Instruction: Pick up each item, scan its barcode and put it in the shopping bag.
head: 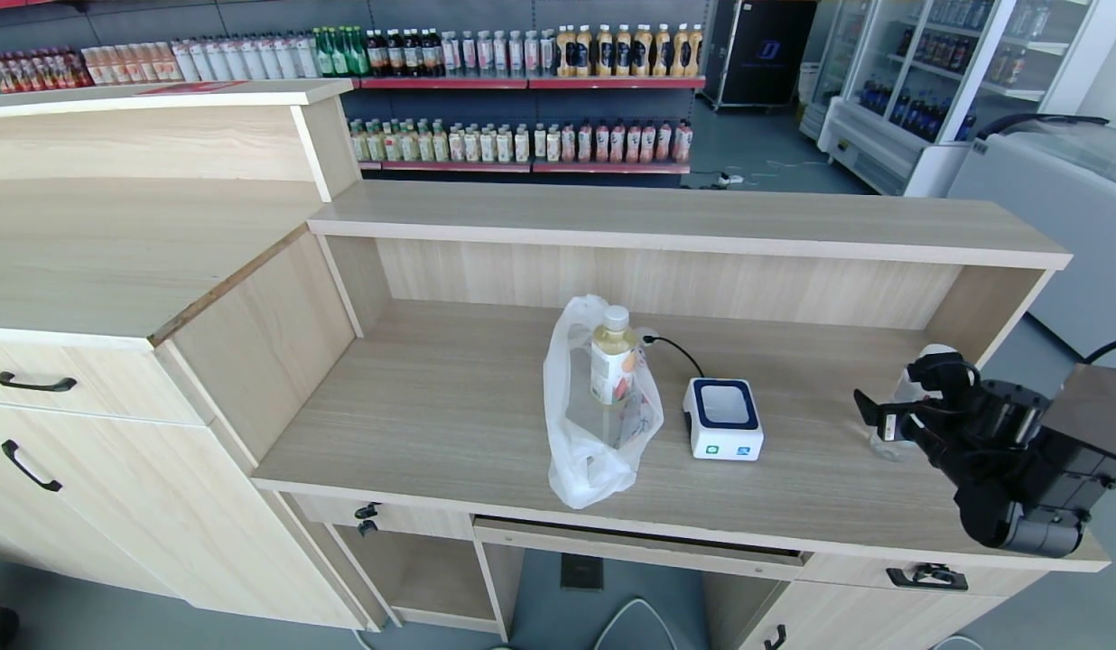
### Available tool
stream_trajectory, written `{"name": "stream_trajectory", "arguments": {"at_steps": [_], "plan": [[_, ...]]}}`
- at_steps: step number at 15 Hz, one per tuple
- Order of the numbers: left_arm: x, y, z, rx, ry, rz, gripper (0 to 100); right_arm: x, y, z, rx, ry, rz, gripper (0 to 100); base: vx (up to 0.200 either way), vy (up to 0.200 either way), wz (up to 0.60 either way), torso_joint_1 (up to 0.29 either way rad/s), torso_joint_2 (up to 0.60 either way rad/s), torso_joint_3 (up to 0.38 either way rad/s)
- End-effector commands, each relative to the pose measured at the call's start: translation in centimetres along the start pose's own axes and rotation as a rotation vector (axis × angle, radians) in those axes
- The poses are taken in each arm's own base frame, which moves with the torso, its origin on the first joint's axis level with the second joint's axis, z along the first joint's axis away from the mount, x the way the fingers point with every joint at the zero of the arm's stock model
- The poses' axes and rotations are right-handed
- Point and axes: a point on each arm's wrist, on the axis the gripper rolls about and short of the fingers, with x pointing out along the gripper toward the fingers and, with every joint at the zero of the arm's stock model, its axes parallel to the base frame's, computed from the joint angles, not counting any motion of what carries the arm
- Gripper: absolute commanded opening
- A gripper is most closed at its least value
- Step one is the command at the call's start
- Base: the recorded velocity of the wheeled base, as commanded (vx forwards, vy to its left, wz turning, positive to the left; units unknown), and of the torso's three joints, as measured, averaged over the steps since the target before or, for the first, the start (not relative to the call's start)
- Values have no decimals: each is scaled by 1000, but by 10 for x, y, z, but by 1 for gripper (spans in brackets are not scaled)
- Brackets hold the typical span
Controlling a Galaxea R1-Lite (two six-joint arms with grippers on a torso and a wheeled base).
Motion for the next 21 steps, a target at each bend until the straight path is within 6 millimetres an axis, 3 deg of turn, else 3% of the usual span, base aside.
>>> {"name": "stream_trajectory", "arguments": {"at_steps": [1,10,12,14,16,19,21], "plan": [[0,0,0,0,0,0,100,1,0,0,-1,-3,1,0,0,0,0,0,0,0],[0,0,0,0,0,0,100,1,-4,2,1,-9,-13,0,0,0,0,0,0,0],[0,0,0,0,0,0,100,-1,-6,12,5,-28,-18,0,0,0,0,0,0,0],[0,0,0,0,0,0,100,-12,-11,37,27,-56,-18,0,0,0,0,0,0,0],[0,0,0,0,0,0,100,-34,-19,76,143,17,-1,0,0,0,0,0,0,0],[0,0,0,0,0,0,100,-92,-29,153,409,187,49,0,0,0,0,0,0,0],[0,0,0,0,0,0,100,-132,-29,200,505,185,183,0,0,0,0,0,0,0]]}}
